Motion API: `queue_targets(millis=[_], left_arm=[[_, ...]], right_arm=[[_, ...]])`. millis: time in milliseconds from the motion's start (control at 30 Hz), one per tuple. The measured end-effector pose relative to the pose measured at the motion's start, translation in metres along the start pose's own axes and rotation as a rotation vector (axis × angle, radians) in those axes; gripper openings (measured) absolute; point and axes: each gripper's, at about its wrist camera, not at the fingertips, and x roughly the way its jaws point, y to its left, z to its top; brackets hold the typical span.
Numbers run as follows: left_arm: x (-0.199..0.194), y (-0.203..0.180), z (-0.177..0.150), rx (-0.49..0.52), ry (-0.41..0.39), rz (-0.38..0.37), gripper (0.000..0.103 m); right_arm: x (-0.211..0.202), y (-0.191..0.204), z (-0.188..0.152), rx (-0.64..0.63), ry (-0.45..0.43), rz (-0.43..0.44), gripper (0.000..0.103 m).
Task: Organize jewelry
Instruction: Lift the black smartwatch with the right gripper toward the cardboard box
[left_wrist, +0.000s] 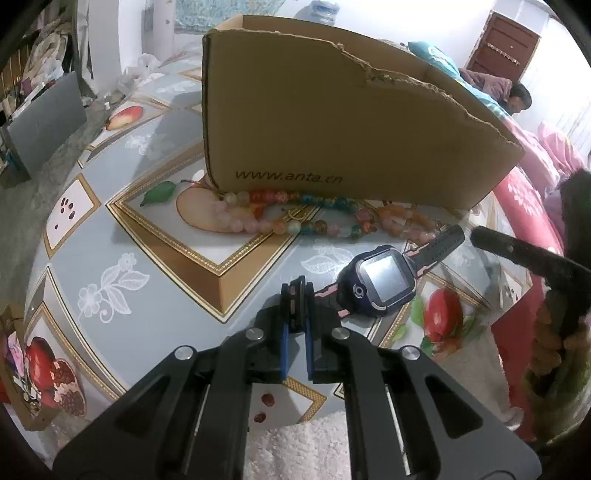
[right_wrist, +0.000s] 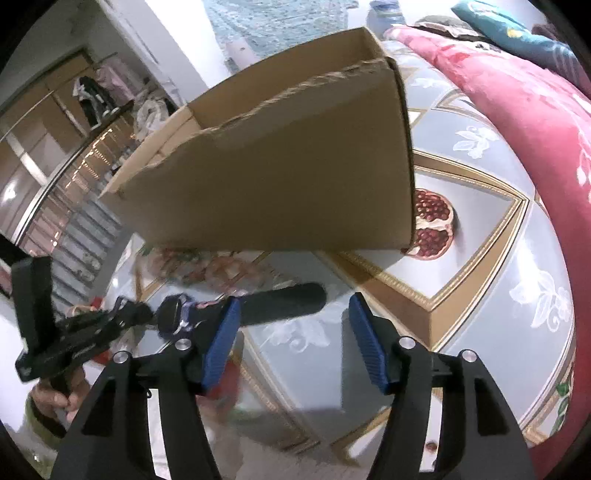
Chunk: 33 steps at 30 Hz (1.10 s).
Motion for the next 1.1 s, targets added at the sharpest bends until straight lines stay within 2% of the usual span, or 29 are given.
queue_targets(millis=[300,533,667,867,1100], left_arm=[[0.007,-0.007,0.009,-0.007,-0.004,-0.002,0.006],[0.007,-0.008,0.009,-0.003,-0.004,-0.001,0.006],[0.007,-0.009,0.01,0.0,-0.005,0.003,0.006],[0.007,-0.009,0.01,0.001,-0.008,0.009,0.006],[0.007,-0.01,0.007,0.001,-0.02,0.017,0.007]], right_arm=[[0.01,0.001,0.003,0.043,0.023,0.109,0.061],[0.006,-0.007,0.001,0.133,0.021,0.26,0.061],[0.005,0.004,0.0,0.118,0.023,0.28,0.061],[0.01,0.026,-0.005,0.065,0.044,0.274,0.047],[0.01,0.028,-0.019,0.061,0.074,0.245,0.023]])
